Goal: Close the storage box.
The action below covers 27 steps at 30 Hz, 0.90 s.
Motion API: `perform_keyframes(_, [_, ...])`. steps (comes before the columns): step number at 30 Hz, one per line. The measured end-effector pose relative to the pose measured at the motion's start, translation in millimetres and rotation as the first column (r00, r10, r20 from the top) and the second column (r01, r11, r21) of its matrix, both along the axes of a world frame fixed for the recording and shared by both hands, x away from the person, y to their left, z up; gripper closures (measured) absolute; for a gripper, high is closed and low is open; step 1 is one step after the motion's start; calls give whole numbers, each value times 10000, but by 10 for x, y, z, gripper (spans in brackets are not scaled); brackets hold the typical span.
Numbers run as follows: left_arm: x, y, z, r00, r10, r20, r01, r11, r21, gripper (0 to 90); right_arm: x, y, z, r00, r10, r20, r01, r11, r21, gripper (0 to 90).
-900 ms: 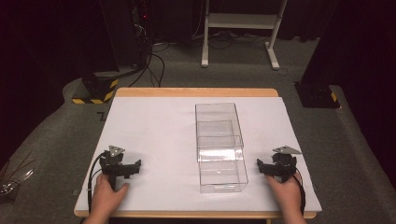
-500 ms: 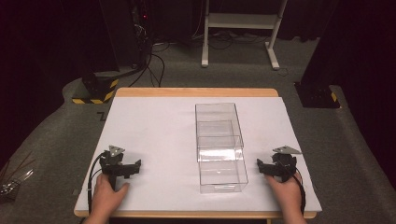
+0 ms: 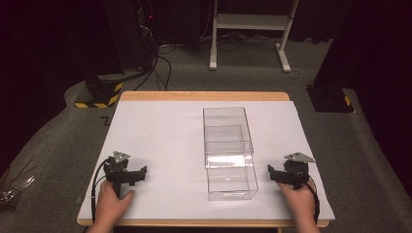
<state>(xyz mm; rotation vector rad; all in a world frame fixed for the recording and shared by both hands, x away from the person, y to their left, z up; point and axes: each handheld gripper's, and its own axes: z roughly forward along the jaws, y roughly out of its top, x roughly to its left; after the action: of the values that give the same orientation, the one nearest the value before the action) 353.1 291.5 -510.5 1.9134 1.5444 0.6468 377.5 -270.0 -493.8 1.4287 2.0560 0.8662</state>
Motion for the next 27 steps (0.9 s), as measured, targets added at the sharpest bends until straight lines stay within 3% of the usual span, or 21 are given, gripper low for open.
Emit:
perform_keyframes(21, [1,0,1,10000,-2,-2,2,10000,8,3,-142,42,100,9990,395,202,-401,9987,327,106])
perform_keyframes(27, [1,0,1,10000,-4,-7,4,10000,14,3,-201,37,147,9978,479,452,-499,9977,449,105])
